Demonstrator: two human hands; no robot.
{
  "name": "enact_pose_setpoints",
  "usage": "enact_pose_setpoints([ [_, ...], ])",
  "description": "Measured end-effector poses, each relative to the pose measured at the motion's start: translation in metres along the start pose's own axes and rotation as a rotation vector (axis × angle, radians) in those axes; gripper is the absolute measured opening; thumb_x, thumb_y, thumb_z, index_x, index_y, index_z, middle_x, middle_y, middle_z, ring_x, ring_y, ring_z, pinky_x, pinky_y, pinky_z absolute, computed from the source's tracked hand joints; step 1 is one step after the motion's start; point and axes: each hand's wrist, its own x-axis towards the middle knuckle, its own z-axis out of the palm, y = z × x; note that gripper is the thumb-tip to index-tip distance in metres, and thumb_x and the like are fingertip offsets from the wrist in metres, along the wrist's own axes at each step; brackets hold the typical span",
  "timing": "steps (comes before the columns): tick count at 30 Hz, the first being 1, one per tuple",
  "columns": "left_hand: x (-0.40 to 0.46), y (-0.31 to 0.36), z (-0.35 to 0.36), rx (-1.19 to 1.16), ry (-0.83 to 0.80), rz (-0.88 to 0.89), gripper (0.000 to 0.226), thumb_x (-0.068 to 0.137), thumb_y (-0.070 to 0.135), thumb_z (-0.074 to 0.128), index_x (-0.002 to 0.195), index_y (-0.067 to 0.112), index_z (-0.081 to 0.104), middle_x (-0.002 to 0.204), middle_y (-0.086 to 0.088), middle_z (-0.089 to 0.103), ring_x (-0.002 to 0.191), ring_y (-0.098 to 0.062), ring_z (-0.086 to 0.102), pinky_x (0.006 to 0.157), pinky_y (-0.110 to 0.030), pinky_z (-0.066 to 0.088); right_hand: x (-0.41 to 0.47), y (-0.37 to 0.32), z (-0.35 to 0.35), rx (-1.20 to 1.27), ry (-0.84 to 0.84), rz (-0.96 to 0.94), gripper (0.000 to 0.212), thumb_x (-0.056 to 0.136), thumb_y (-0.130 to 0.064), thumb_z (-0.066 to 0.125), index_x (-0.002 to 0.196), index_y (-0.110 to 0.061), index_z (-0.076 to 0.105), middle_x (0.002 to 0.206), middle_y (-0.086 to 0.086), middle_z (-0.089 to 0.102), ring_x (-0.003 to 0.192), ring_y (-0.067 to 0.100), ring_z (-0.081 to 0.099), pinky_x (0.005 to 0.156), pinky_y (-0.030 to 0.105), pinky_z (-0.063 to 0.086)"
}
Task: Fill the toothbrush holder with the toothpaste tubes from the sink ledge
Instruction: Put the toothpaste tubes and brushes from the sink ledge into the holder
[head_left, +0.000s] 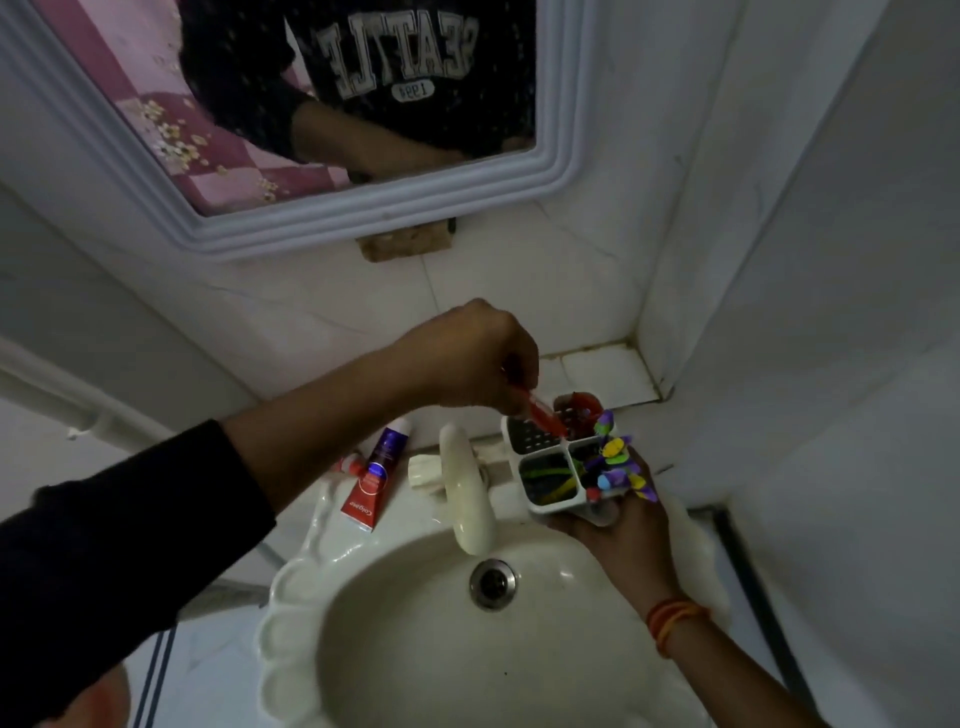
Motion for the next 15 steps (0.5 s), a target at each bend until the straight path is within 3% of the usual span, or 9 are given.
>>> enact_pose_setpoints([
  [4,-0.005,0.041,0.01,0.2,-0.153,0.023,0.021,0.084,0.032,0.076,0.104,0.028,0.077,0.093,0.009,0.076,0.086,-0.009,0.07,0.078,-0.031,0.061,0.0,-0.001,0.0,0.019,-0.013,-0.014,0.095,0.053,-0.015,0.103,0.136,-0.01,0.057,0.132,-0.003,0.067,0.122,-0.015,0.055,0.097,-0.001,0.042],
  [9,-0.005,0.055,0.047,0.193,-0.273,-0.085,0.022,0.086,0.026,0.072,0.108,0.023,0.077,0.1,-0.004,0.067,0.089,-0.023,0.07,0.078,-0.036,0.06,0.0,0.005,0.0,0.004,-0.015,-0.032,0.1,0.053,-0.03,0.103,0.14,-0.017,0.054,0.136,-0.005,0.064,0.13,0.008,0.058,0.105,0.012,0.048],
  [11,-0.009,0.05,0.047,0.086,-0.24,-0.077,0.022,0.088,0.027,0.069,0.108,0.021,0.078,0.104,-0.004,0.073,0.092,-0.021,0.071,0.083,-0.033,0.058,0.001,0.006,-0.001,0.01,-0.022,-0.039,0.1,0.054,-0.03,0.103,0.14,-0.017,0.054,0.137,-0.005,0.064,0.13,0.009,0.058,0.104,0.011,0.047],
  [15,-0.024,0.016,0.026,-0.207,0.012,-0.162,0.02,0.09,0.018,0.071,0.108,0.017,0.079,0.106,0.003,0.08,0.093,-0.008,0.075,0.09,-0.021,0.055,0.002,0.006,-0.002,0.032,-0.023,-0.041,0.093,0.054,-0.025,0.103,0.135,-0.017,0.058,0.131,-0.006,0.067,0.125,0.006,0.061,0.095,0.002,0.046],
])
